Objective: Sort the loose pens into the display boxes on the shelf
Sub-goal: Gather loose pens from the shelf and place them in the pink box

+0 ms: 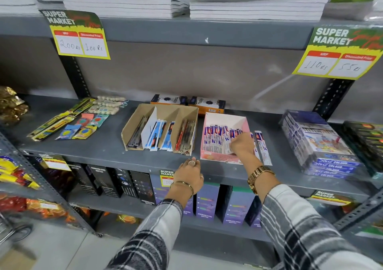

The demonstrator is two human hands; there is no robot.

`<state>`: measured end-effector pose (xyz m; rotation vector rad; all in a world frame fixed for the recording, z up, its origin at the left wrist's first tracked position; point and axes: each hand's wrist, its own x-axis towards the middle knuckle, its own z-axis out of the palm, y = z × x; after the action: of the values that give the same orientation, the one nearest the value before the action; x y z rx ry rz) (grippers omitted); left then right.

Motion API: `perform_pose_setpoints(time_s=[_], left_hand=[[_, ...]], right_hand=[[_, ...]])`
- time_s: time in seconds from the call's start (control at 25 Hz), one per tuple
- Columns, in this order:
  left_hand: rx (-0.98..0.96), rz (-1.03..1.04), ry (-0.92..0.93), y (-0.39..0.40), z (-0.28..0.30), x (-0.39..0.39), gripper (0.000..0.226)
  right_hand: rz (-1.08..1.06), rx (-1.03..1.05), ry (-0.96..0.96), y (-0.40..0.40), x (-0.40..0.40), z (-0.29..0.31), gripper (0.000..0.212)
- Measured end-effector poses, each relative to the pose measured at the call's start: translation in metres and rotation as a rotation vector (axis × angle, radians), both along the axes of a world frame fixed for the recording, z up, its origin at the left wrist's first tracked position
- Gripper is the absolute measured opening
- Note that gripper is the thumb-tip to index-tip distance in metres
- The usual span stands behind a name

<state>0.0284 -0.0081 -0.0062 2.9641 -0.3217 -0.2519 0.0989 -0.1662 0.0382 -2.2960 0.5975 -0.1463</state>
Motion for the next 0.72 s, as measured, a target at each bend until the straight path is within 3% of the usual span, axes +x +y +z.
perform_pose_setpoints(time_s=[0.4,0.72], left_hand=[[-0.017,-0.017,-0.012,0.002,-0.001,0.000,0.056],[0.002,-0.017,-0.024,0.000,-0.003,-0.001,0.057]], right_hand=[[0.033,-0.101,0.025,0.005,0.000,-0.012,0.031],[0.046,-0.227,-0.154,-0.005,-0.006,0.007,0.023]])
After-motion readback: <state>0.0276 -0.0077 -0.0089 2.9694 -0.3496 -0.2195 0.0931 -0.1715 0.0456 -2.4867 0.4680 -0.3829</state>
